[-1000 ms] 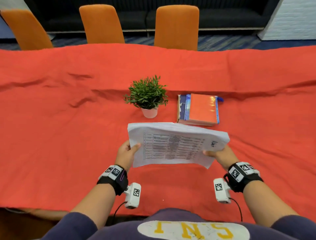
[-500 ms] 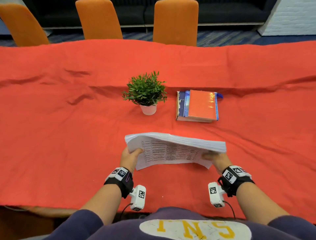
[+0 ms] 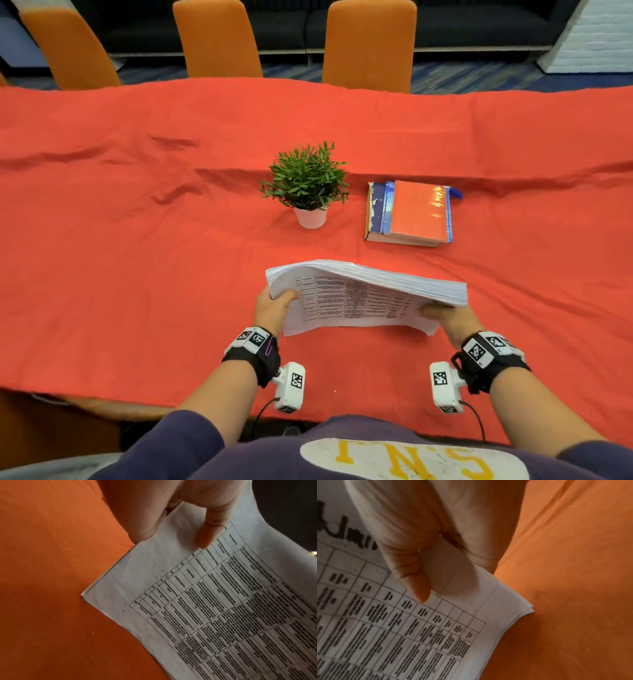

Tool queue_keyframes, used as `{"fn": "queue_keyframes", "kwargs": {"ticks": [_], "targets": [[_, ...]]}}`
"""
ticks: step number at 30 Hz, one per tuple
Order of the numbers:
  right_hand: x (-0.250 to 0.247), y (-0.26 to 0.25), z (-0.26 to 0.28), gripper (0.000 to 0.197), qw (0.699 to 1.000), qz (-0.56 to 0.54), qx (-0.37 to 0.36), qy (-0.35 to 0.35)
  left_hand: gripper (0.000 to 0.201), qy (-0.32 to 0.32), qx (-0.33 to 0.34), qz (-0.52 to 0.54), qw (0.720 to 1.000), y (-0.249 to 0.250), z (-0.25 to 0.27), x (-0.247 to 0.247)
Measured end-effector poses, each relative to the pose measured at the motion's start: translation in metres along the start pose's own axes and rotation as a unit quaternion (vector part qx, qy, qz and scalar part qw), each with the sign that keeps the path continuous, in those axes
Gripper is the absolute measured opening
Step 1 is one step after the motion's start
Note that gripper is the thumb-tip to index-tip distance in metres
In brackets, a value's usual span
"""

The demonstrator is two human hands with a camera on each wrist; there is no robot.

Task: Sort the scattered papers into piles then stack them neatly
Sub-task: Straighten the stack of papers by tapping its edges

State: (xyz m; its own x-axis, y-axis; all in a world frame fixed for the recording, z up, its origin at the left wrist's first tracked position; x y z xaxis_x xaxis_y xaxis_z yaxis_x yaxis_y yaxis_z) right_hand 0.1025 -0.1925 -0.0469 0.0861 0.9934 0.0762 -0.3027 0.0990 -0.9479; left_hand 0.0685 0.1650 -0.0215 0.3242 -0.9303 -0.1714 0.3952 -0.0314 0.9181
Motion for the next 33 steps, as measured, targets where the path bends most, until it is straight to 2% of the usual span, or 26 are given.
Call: {"fn": "queue_keyframes", "kwargs": {"ticks": [6,10,13,17,21,26,29,33], "targets": [[-0.002,0.019,-0.004,0.040,1.000,-0.011,0.003,0.020,0.030,0.007,-0.008,-0.028,1.000,-0.005,-0.002,0.000],[0.002,0.008,-0.003,0.042,1.000,-0.014,-0.013,0.014,0.030,0.009,0.011,-0.035,0.999,0.002,-0.001,-0.002],[0.000,0.004,0.000,0.038,0.999,-0.022,-0.015,0.018,0.029,0.000,0.032,-0.035,0.999,0.007,-0.003,-0.003],[-0.001,0.016,0.005,0.035,1.000,-0.014,0.004,0.019,0.034,-0.030,0.019,-0.041,0.999,-0.005,-0.002,0.003],[0.002,0.019,0.002,0.041,1.000,0.002,0.010,0.003,0.024,-0.063,0.010,-0.038,0.997,-0.009,-0.003,0.008],[-0.002,0.016,-0.005,0.033,0.999,0.039,0.020,-0.015,0.021,-0.048,0.041,-0.045,0.997,0.010,-0.001,0.013],[-0.015,0.011,-0.010,0.020,0.998,-0.024,0.057,0.020,0.020,-0.033,0.045,-0.027,0.998,0.022,-0.003,0.009],[-0.011,-0.008,-0.001,0.029,0.981,-0.177,0.070,0.039,0.020,-0.021,0.042,0.039,0.998,0.040,-0.001,0.003]]}}
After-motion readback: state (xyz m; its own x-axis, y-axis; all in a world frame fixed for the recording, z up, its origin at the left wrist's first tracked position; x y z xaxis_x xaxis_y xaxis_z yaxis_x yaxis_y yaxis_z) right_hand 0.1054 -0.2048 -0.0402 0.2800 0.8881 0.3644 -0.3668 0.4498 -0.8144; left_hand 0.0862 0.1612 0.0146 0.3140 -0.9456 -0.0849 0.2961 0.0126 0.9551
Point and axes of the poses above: each hand's wrist, its own z-axis away from the middle knuckle, its own x-axis out of the palm, y = z × x, the point moved 8 cm from there along -z, towards the middle knuckle, and after that the axes turned 11 degrees about -z, right-handed, at the moved point
